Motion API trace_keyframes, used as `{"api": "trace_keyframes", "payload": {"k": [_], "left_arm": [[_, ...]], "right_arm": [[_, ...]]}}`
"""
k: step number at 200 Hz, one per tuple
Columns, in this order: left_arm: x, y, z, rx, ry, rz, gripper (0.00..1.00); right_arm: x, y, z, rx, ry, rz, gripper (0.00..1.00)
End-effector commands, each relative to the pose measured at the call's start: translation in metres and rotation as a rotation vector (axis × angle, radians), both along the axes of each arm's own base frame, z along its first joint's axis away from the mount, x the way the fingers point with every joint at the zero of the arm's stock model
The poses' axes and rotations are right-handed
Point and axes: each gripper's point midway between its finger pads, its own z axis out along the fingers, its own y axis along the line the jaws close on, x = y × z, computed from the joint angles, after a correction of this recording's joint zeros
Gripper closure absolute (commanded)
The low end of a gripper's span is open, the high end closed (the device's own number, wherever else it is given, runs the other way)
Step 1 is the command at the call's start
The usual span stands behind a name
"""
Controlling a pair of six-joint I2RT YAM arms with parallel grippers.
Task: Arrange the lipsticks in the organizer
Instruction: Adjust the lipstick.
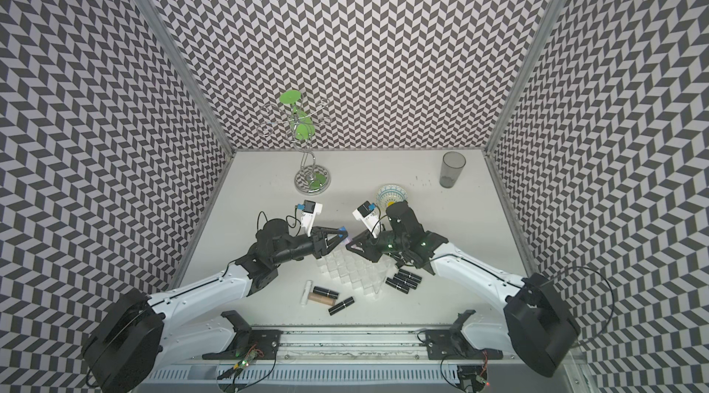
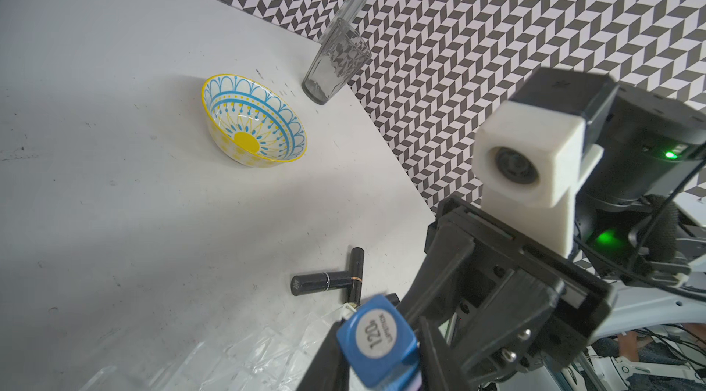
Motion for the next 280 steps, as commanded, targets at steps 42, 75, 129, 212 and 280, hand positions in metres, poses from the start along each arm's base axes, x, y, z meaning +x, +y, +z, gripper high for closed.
{"api": "trace_keyframes", "payload": {"k": [42, 75, 129, 212, 280], "left_arm": [[-0.001, -0.005, 0.007, -0.013, -0.033, -0.025, 0.88], [0.0, -0.005, 0.005, -0.008, -0.028, -0.019, 0.96], [0.001, -0.002, 0.007, -0.007, -0.037, 0.001, 1.0], [-0.002, 0.012, 0.029, -0.081, -0.044, 0.041, 1.0], [-0.003, 0.032, 0.043, -0.189, -0.004, 0.049, 1.0]], "right_arm": [[0.007, 0.007, 0.0, -0.006, -0.038, -0.022, 0.84], [0.006, 0.008, 0.001, -0.01, -0.043, -0.024, 0.78], [0.001, 0.011, -0.001, 0.003, -0.02, -0.001, 0.59], [-0.017, -0.02, 0.036, 0.221, -0.033, -0.196, 0.4], [-0.05, -0.023, 0.076, 0.428, -0.409, -0.219, 0.33]]}}
